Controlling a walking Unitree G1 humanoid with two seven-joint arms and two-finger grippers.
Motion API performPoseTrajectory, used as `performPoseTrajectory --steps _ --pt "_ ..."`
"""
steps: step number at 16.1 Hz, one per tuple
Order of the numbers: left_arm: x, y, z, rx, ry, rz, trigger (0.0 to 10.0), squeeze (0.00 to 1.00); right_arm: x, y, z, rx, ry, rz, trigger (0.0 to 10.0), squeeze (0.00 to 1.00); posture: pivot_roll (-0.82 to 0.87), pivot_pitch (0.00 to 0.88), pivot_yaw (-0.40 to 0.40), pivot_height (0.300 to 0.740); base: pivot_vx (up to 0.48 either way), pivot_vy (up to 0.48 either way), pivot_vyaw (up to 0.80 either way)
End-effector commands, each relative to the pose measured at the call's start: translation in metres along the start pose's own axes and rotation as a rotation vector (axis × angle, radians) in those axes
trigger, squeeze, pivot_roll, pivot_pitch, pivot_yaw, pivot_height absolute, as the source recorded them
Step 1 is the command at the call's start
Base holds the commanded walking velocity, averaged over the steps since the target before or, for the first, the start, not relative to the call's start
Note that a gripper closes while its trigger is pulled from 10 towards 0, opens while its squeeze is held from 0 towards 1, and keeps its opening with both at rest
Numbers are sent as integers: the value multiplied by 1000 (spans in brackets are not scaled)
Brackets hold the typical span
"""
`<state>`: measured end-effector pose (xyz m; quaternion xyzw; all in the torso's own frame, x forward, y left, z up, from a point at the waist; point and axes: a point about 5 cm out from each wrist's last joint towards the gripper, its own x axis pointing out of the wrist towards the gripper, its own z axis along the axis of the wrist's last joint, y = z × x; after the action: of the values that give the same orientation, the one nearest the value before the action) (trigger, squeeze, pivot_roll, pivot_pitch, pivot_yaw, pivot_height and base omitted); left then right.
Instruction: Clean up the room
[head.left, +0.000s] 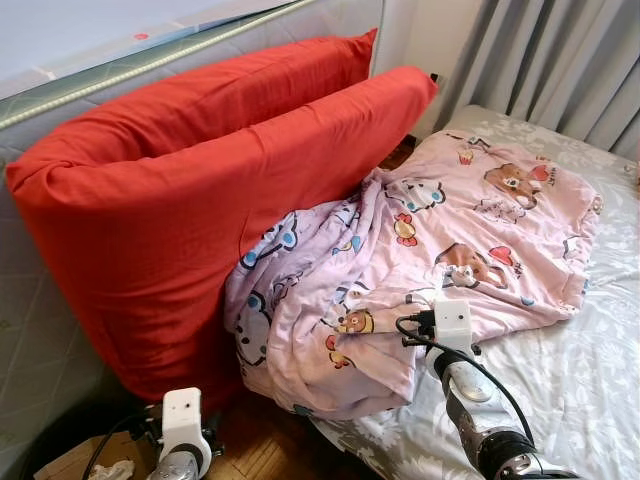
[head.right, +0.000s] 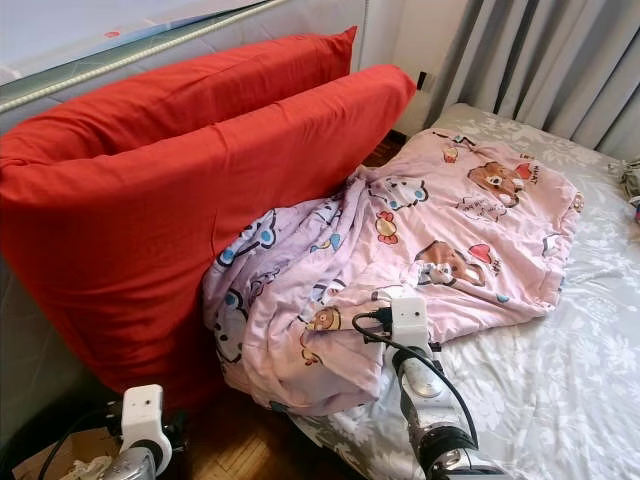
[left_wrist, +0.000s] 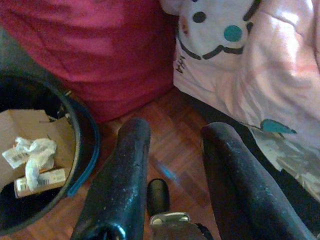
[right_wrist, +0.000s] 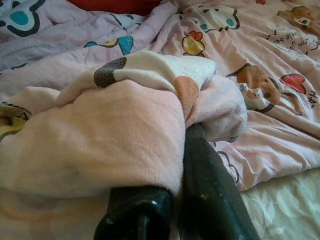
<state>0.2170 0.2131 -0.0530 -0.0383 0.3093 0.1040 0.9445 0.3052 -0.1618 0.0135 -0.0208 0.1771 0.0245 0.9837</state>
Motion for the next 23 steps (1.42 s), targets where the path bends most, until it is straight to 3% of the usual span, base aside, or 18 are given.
performPoseTrajectory --steps 1,15,23 --pt "-4 2 -12 -26 42 18 10000 0 2 0 8 7 -42 -5 10000 0 -61 102 -81 740 0 0 0" --pt "-5 0 -13 -27 38 -7 10000 0 1 12 5 -19 -34 36 10000 0 -60 76 -84 740 0 0 0" --pt "-5 -3 -13 -33 33 -15 10000 0 1 11 5 -26 -32 34 10000 0 -60 75 -88 740 -270 0 0"
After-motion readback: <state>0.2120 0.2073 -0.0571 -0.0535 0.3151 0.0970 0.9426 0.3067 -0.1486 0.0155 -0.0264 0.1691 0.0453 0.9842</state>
